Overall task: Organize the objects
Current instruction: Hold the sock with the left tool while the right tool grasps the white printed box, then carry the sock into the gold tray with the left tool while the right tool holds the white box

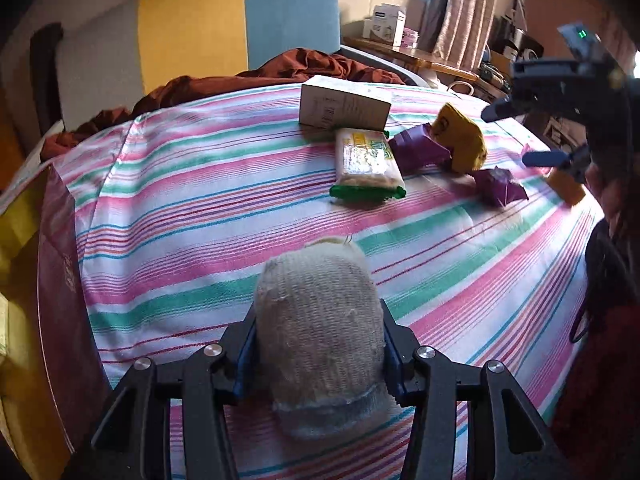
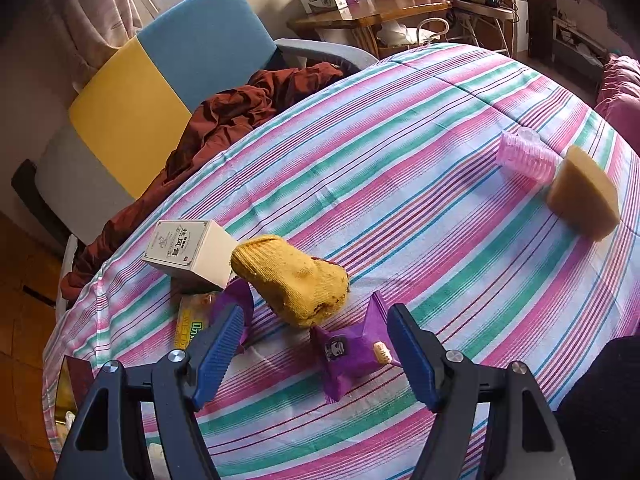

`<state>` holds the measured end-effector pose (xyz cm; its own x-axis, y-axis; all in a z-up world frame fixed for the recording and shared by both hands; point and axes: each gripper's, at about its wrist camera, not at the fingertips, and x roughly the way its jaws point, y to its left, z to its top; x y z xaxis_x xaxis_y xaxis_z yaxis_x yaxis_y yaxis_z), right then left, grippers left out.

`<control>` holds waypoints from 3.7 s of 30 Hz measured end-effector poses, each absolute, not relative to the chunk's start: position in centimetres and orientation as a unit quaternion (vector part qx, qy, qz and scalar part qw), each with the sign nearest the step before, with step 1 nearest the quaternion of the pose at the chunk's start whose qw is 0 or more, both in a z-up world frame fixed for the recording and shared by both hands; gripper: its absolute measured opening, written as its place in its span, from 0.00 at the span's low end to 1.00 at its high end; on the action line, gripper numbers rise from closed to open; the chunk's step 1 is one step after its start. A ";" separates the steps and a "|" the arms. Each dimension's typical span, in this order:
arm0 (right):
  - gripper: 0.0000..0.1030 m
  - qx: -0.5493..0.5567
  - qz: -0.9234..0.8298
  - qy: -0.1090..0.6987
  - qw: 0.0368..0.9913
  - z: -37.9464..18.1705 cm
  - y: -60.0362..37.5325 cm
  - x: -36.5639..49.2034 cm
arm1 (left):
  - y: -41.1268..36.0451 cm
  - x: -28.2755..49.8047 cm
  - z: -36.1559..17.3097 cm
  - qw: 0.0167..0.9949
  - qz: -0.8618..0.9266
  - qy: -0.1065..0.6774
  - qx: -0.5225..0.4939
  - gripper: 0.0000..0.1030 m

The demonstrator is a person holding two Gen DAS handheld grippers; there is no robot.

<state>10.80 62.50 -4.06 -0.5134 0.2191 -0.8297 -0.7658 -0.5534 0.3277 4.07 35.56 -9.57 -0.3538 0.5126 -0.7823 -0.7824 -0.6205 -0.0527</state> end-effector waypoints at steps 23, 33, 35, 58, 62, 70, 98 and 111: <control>0.83 -0.453 0.866 0.121 0.174 -1.8 55.3 1.6 | 35.1 3.9 -10.2 0.424 0.813 0.144 -0.372 0.50; 0.84 -0.561 0.813 -0.031 0.150 -5.4 57.0 -8.7 | 35.0 3.7 -10.3 0.431 0.810 0.132 -0.376 0.51; 0.84 -0.580 0.800 -0.045 0.143 -6.6 57.4 -10.1 | 34.9 3.7 -10.3 0.432 0.809 0.129 -0.377 0.52; 0.50 -0.584 0.811 0.006 0.030 -7.2 46.3 -13.0 | 34.6 3.6 -10.4 0.444 0.803 0.109 -0.382 0.53; 0.50 -0.596 0.803 0.008 0.010 -7.4 45.3 -8.3 | 34.6 3.8 -10.3 0.445 0.803 0.107 -0.382 0.52; 0.50 -0.572 0.816 0.075 0.039 -9.8 47.8 -1.9 | 34.7 4.1 -10.4 0.440 0.807 0.126 -0.374 0.52; 0.51 -0.568 0.818 0.070 0.063 -9.7 48.2 -1.4 | 35.3 4.4 -10.3 0.420 0.817 0.168 -0.358 0.50; 0.51 -0.570 0.815 0.080 0.062 -9.8 48.5 -1.5 | 35.2 4.5 -10.3 0.413 0.820 0.172 -0.356 0.50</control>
<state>-1.46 48.46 -9.77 -0.3417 0.0104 -0.9398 -0.1925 -0.9795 0.0592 4.53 35.21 -10.34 -0.4051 0.5548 -0.7267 -0.7999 -0.6000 -0.0122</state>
